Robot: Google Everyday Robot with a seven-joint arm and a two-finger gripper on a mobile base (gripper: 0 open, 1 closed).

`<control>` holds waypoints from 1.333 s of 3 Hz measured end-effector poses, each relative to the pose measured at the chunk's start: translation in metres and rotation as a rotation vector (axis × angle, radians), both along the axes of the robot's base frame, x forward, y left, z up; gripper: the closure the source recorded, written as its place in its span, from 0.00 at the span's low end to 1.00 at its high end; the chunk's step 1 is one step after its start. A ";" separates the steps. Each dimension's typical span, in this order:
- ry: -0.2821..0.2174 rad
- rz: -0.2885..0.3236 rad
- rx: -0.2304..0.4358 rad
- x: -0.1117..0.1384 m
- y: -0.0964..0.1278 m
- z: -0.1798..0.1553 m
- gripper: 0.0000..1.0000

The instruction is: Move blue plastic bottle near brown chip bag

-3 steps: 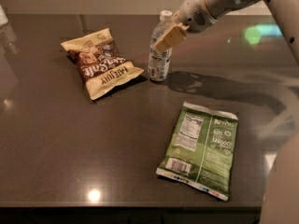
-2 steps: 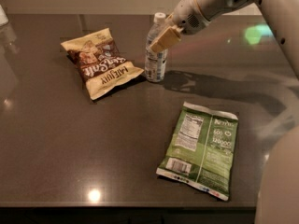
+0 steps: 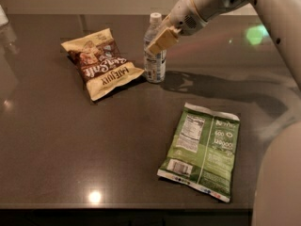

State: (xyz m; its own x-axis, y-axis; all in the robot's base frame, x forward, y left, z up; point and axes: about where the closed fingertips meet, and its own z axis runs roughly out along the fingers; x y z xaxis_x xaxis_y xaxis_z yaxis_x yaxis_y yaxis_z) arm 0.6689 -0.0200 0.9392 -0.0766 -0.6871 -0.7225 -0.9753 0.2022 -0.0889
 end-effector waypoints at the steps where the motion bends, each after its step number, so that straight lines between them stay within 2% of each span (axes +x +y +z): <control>1: 0.000 0.000 0.000 0.000 0.000 0.001 0.36; 2: 0.000 0.000 0.000 0.000 0.000 0.001 0.12; 3: 0.003 0.004 0.000 0.000 0.003 -0.001 0.00; 4: 0.003 0.004 0.000 0.000 0.003 -0.001 0.00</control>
Offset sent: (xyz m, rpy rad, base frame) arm 0.0000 0.0000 0.0007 0.0000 0.0000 0.0000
